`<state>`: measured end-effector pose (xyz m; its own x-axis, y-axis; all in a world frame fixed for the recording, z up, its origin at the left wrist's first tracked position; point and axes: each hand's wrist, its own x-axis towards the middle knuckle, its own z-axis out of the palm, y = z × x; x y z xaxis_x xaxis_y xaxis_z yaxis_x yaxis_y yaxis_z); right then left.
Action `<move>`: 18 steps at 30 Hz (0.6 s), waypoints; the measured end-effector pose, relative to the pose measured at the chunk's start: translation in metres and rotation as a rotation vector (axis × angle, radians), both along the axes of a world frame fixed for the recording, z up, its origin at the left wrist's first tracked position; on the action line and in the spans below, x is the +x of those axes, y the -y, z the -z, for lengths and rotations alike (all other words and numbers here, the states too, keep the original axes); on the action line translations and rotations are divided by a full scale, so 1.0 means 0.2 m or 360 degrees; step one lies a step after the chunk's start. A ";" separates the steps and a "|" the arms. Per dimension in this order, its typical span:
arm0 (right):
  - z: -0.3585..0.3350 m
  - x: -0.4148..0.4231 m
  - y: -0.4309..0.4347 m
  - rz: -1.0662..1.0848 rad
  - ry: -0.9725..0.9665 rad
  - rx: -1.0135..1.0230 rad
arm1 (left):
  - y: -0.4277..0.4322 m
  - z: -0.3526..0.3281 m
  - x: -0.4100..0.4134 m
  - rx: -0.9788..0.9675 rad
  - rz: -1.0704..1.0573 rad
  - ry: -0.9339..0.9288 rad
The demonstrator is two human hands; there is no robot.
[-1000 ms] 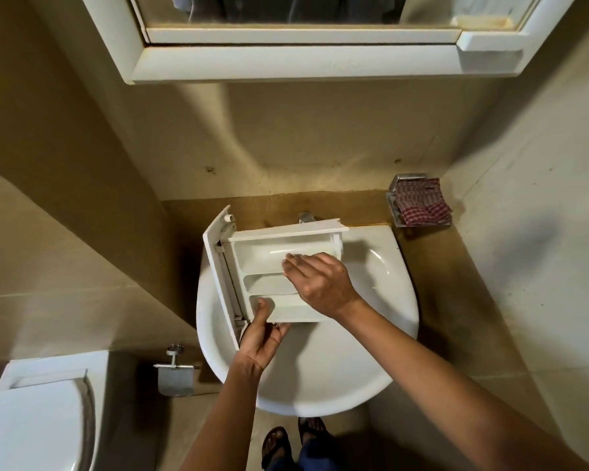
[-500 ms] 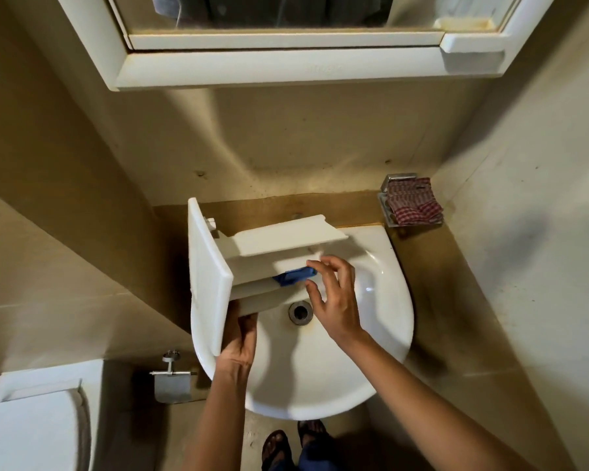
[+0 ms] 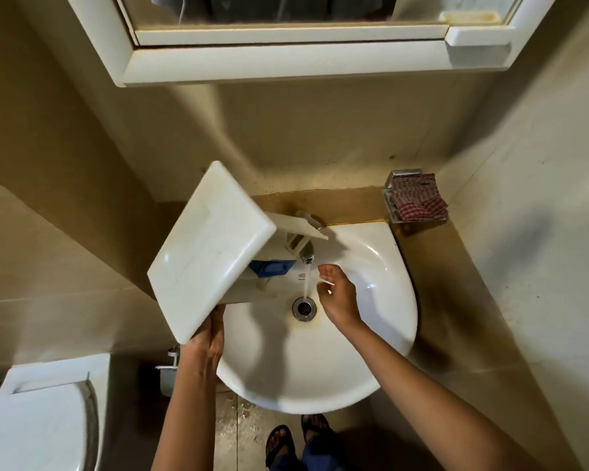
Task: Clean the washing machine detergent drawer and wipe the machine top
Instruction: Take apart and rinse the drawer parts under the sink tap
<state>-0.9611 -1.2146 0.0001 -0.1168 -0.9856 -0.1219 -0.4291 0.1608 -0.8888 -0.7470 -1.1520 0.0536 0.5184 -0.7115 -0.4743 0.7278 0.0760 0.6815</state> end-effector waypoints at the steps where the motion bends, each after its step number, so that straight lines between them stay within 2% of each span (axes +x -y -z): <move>1: 0.01 -0.01 0.00 -0.0012 -0.0003 0.0037 | 0.00 -0.01 0.01 0.0026 0.0025 0.0011; 8: 0.05 -0.05 0.01 -0.0048 0.0022 0.0271 | -0.04 -0.03 0.03 0.0174 0.0182 0.0268; 13: 0.06 -0.07 0.05 0.0046 0.0212 0.0459 | -0.06 0.00 -0.03 0.0213 0.0048 0.0071; 18: 0.03 -0.10 0.11 -0.0038 0.0596 0.0677 | -0.12 0.08 -0.15 0.0326 -0.0019 -0.0207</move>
